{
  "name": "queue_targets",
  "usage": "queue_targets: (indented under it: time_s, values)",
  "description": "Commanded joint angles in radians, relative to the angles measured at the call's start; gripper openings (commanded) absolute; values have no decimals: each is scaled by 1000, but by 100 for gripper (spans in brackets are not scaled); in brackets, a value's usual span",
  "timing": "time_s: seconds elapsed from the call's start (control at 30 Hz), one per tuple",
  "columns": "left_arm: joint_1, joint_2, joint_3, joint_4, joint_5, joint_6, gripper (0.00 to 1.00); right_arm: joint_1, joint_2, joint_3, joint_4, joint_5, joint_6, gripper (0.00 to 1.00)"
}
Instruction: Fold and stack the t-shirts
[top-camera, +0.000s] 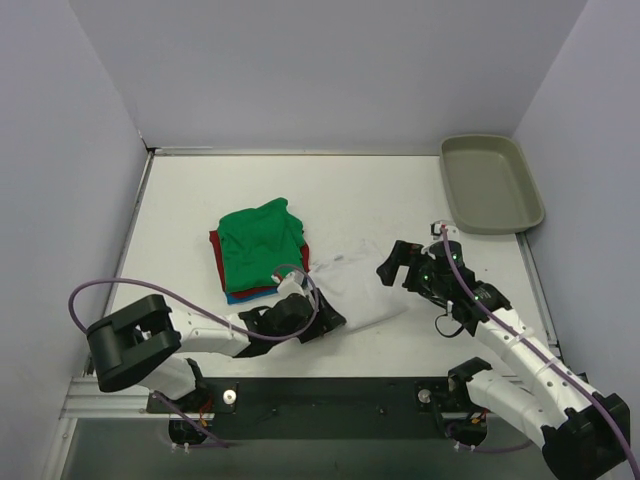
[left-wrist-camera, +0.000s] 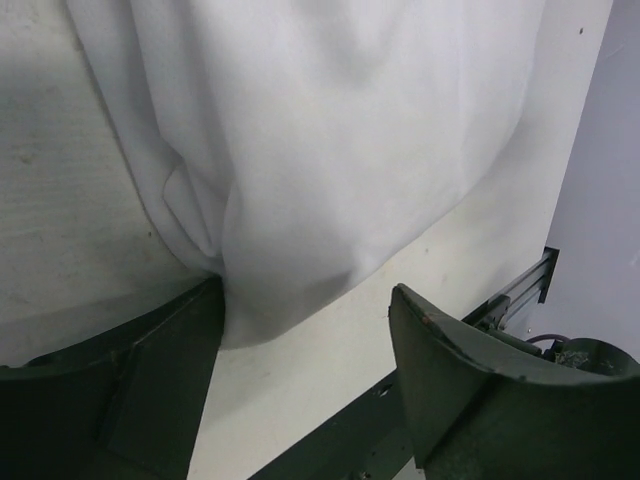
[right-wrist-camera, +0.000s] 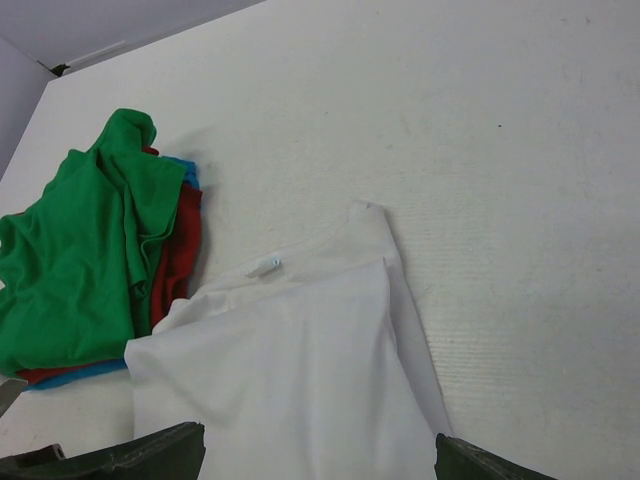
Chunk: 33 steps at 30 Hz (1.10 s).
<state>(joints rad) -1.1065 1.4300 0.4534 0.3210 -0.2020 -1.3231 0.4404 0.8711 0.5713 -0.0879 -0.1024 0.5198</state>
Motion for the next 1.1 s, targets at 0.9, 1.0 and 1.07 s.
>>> queue_targets:
  time_s: [0.9, 1.0, 1.07]
  values:
    - [68, 121, -39, -59, 328, 153, 14, -140, 475, 162, 218, -246, -35, 99]
    - [77, 73, -90, -83, 319, 136, 14, -158, 564, 214, 229, -250, -63, 99]
    - [83, 31, -116, -95, 305, 134, 15, -176, 612, 232, 218, -261, -64, 99]
